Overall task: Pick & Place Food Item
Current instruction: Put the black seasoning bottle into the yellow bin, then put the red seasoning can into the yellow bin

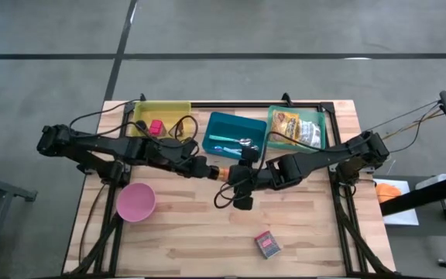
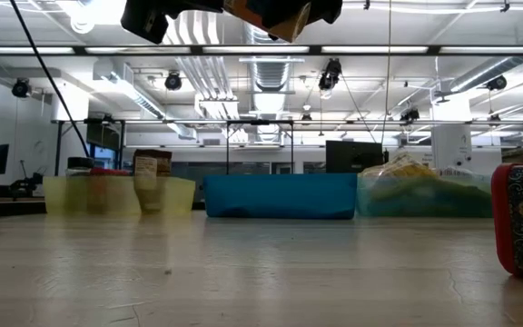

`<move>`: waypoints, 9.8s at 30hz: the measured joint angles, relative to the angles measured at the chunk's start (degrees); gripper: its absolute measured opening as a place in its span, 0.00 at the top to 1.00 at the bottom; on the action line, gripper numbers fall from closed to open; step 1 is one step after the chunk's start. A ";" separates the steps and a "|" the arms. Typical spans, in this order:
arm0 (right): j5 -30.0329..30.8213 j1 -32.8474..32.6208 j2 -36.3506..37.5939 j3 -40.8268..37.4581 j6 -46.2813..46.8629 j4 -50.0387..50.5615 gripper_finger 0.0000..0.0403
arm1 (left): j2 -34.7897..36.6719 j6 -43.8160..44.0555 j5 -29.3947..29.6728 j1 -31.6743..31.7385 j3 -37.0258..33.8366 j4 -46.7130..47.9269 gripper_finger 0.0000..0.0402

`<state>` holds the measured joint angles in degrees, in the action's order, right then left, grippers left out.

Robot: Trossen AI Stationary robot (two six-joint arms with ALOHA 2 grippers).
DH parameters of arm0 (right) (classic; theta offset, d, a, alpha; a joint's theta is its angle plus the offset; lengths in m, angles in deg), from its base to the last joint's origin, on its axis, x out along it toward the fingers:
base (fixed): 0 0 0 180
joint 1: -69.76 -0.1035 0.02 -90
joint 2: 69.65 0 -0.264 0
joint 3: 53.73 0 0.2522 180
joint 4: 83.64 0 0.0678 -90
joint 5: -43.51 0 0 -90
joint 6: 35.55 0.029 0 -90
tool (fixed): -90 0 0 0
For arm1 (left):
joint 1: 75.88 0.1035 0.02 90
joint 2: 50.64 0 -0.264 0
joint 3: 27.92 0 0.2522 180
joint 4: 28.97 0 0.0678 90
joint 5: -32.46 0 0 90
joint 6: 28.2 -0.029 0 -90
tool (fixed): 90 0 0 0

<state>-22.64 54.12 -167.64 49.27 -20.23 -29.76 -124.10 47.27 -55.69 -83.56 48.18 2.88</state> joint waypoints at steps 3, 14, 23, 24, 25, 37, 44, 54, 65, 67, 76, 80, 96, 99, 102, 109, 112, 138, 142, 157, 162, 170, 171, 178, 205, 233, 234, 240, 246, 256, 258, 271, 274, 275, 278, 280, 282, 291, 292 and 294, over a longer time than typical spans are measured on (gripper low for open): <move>0.78 -0.02 0.00 0.36 0.79 0.19 0.55 | 0.06 -0.07 0.04 0.00 0.01 0.00 0.48; 2.05 -0.15 -0.11 1.31 4.37 0.67 0.55 | 0.34 -0.23 0.25 0.00 0.07 -0.07 0.48; 1.49 -0.22 -0.09 1.42 2.87 1.18 0.54 | 0.31 -0.16 0.06 -0.04 0.07 0.00 0.48; 1.01 -0.22 -0.09 1.42 2.71 1.18 0.52 | 0.29 -0.01 0.02 -0.04 0.07 0.02 0.48; 0.68 -0.22 -0.09 1.42 2.32 1.18 0.50 | 0.29 -0.03 -0.04 -0.04 0.07 0.06 0.48; 0.05 -0.20 0.18 1.72 1.21 1.09 0.03 | 0.12 -0.21 -0.15 -0.09 -0.14 2.20 0.48; -0.32 -0.20 1.60 1.61 1.70 2.53 0.03 | 2.26 -0.66 -0.09 1.22 -0.12 4.92 0.48; -0.56 -0.20 9.03 1.50 6.91 11.55 0.03 | 12.46 -3.90 4.72 9.72 -0.06 20.55 0.48; -1.45 -0.22 16.89 1.48 7.25 21.23 0.03 | 19.37 -9.67 2.44 29.56 0.01 29.09 0.48; -1.46 -0.22 17.86 1.45 7.24 22.99 0.03 | 19.31 -11.00 1.23 32.34 0.04 30.92 0.48; -1.51 -0.22 22.34 0.48 7.23 27.42 0.03 | 14.09 -18.98 3.55 43.45 9.14 45.10 0.48; -1.43 -0.20 23.63 -1.07 7.23 27.17 0.03 | 8.99 -24.33 4.14 46.50 14.46 49.91 0.48; -1.83 -0.20 21.27 -5.27 14.74 26.96 0.03 | -8.60 -44.72 11.69 51.36 19.92 56.90 0.48; -2.01 -0.20 20.79 -5.34 14.77 26.88 0.03 | -10.08 -46.68 10.66 51.82 19.92 55.52 0.48; -2.01 -0.20 20.65 -5.34 14.77 26.82 0.03 | -12.17 -48.61 9.97 51.77 19.92 54.96 0.48; -2.01 -0.20 20.59 -5.33 15.04 26.60 0.03 | -17.21 -51.74 10.12 52.00 19.83 53.71 0.48; -1.98 -0.20 20.59 -5.34 16.81 26.60 0.03 | -19.37 -52.74 10.14 52.19 19.83 53.48 0.48; -3.36 -0.20 20.59 -5.32 18.15 26.55 0.03 | -26.18 -57.40 6.32 59.62 17.30 49.14 0.48; -3.36 -0.20 20.59 -5.29 18.15 26.53 0.03 | -26.03 -55.59 6.41 61.26 14.66 48.08 0.48; -3.36 -0.20 20.59 -5.29 17.76 26.51 0.03 | -25.61 -51.27 6.56 66.88 14.48 47.59 0.48; -3.38 -0.22 20.59 -5.29 17.96 26.51 0.03 | -25.61 -49.86 5.85 68.93 14.26 48.76 0.48; -3.38 -0.22 20.59 -5.29 18.01 26.51 0.03 | -25.61 -48.13 5.83 69.40 14.19 51.69 0.45; -3.38 -0.22 20.59 -5.29 18.02 26.50 0.03 | -25.61 -47.92 5.81 69.40 14.19 51.93 0.42; -3.38 -0.22 20.59 -5.29 18.16 26.49 0.03 | -25.80 -47.31 5.62 69.40 14.00 52.51 0.13; -8.86 -0.34 20.61 -5.27 18.16 26.94 0.03 | -10.07 -51.66 -3.46 60.58 17.21 53.92 0.04; -12.86 -14.95 8.34 -6.15 58.31 31.47 0.03 | -3.29 -44.92 -12.41 20.16 17.14 28.41 0.04; -13.33 -15.77 7.95 -6.15 60.47 31.20 0.03 | -3.29 -44.92 -12.42 19.63 17.14 28.48 0.04; -16.76 -19.81 2.75 -6.15 71.53 23.20 0.03 | -3.29 -44.92 -12.63 18.86 17.14 28.47 0.04; -17.51 -21.40 -4.78 -6.15 85.17 14.93 0.03 | -3.25 -45.23 -13.04 18.86 17.14 29.54 0.04; -18.02 -21.51 -16.61 0.34 88.88 15.18 0.03 | -3.25 -49.11 -14.19 19.14 17.14 29.89 0.04; -18.37 -21.49 -18.76 2.32 88.94 17.33 0.03 | -3.25 -49.78 -14.71 19.15 17.14 30.47 0.04; -20.43 -22.24 -28.20 15.16 86.76 29.41 0.03 | -3.25 -51.69 -15.47 19.17 17.12 32.32 0.04; -20.73 -23.24 -29.59 16.28 86.99 29.17 0.03 | -3.25 -51.71 -15.47 19.17 17.12 32.92 0.04; -20.68 -23.62 -30.10 16.42 87.37 29.50 0.03 | -3.25 -51.87 -15.47 19.17 17.12 33.08 0.04; -19.65 -24.60 -30.35 16.02 88.47 30.73 0.03 | -3.25 -52.55 -15.47 19.17 17.12 33.22 0.04; -19.47 -24.88 -29.93 15.50 89.72 30.56 0.03 | -3.25 -52.60 -15.49 19.15 17.12 33.22 0.04; -19.36 -25.31 -29.90 15.25 90.64 30.50 0.03 | -3.25 -52.60 -15.47 19.15 17.12 33.22 0.04; -19.39 -25.80 -29.94 13.40 90.21 28.98 0.03 | -3.25 -52.65 -15.47 19.15 17.12 33.22 0.04; -19.44 -25.84 -29.94 13.03 90.18 28.52 0.03 | -3.25 -52.64 -15.47 19.15 17.12 33.22 0.04; -19.72 -25.96 -29.93 12.26 90.15 26.57 0.03 | -3.25 -52.64 -15.47 19.15 17.12 33.22 0.04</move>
<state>-42.36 28.17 -197.57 61.52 69.92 -3.19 -127.35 -5.37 -71.16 -64.41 65.30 36.10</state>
